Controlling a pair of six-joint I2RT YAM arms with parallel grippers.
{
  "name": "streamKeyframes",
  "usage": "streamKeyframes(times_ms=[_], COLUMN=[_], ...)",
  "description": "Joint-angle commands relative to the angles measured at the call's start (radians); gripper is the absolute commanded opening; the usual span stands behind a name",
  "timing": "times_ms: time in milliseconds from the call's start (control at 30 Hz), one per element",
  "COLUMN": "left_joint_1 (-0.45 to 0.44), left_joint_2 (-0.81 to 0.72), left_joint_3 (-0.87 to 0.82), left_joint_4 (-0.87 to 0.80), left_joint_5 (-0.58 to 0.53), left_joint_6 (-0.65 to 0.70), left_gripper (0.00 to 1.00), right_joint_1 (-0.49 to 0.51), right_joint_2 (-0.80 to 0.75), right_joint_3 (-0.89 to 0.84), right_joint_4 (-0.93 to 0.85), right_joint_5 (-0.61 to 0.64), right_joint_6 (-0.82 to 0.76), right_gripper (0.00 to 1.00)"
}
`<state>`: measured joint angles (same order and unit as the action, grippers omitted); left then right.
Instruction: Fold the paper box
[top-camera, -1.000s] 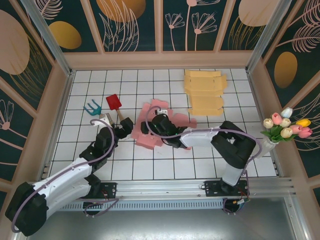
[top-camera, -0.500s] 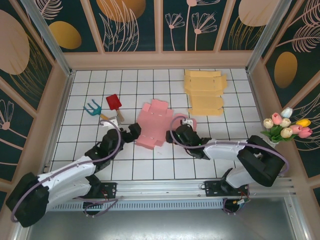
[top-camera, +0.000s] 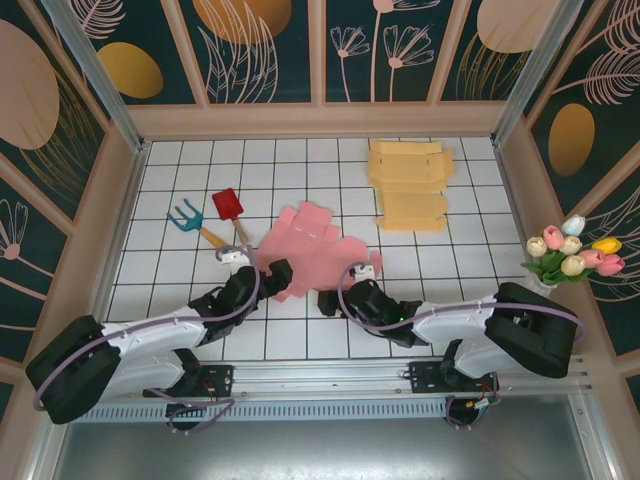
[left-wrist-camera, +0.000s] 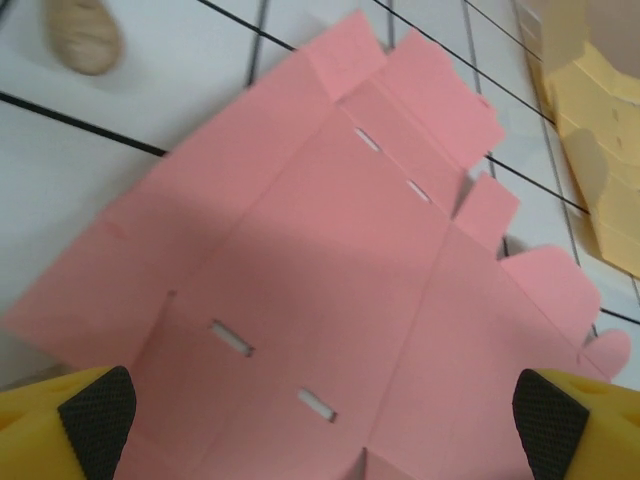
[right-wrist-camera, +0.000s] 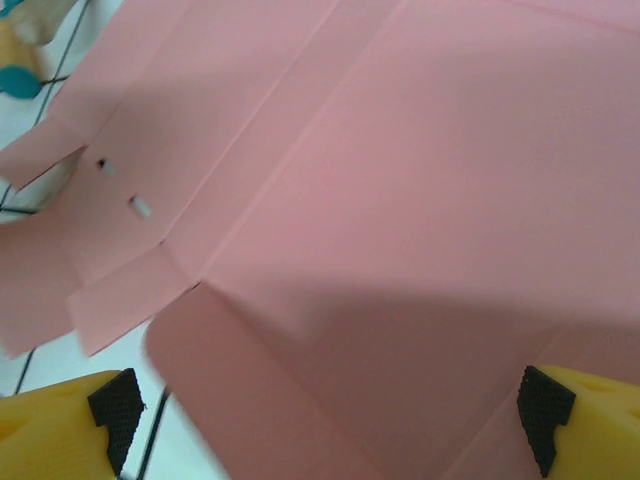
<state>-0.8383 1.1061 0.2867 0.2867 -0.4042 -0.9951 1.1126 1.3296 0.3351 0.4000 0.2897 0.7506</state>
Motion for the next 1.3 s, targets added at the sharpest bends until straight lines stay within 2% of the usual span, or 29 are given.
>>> streamKeyframes(times_ms=[0, 167, 300, 400, 533, 667, 800, 1033, 1167, 1267], left_joint_1=[-0.004, -0.005, -0.005, -0.004, -0.005, -0.006, -0.008, -0.01, -0.009, -0.01], left_joint_2=[-0.079, -0.209, -0.214, -0.174, -0.126, -0.127, -0.107, -0.029, 0.047, 0.092], left_joint_3=[0.008, 0.016, 0.053, 0.113, 0.176, 0.155, 0.132, 0.112, 0.103, 0.111], left_joint_4=[-0.203, -0.421, -0.566, -0.607, -0.613, -0.575, -0.577, -0.495, -0.369, -0.334], left_joint_5=[-0.14, -0.196, -0.114, -0.011, 0.086, 0.117, 0.127, 0.102, 0.099, 0.06], left_joint_6=[-0.079, -0.208, -0.411, -0.472, -0.53, -0.608, -0.664, -0.654, -0.617, -0.604], left_gripper=[0.99, 0.99, 0.99, 0.99, 0.97, 0.81, 0.79, 0.79, 0.74, 0.71], right_joint_1=[0.017, 0.028, 0.038, 0.04, 0.041, 0.041, 0.041, 0.041, 0.042, 0.043], right_joint_2=[-0.052, -0.071, -0.084, -0.096, -0.128, -0.177, -0.238, -0.288, -0.301, -0.32], right_joint_3=[0.0, 0.021, 0.045, 0.058, 0.062, 0.047, 0.026, 0.011, 0.021, 0.021], right_joint_4=[-0.06, -0.103, -0.127, -0.148, -0.169, -0.19, -0.207, -0.219, -0.23, -0.236], right_joint_5=[0.063, 0.122, 0.152, 0.167, 0.172, 0.186, 0.198, 0.214, 0.208, 0.195], right_joint_6=[0.025, 0.008, -0.014, -0.028, -0.043, -0.044, -0.05, -0.071, -0.095, -0.107], right_gripper=[0.99, 0.99, 0.99, 0.99, 0.99, 0.99, 0.99, 0.99, 0.99, 0.99])
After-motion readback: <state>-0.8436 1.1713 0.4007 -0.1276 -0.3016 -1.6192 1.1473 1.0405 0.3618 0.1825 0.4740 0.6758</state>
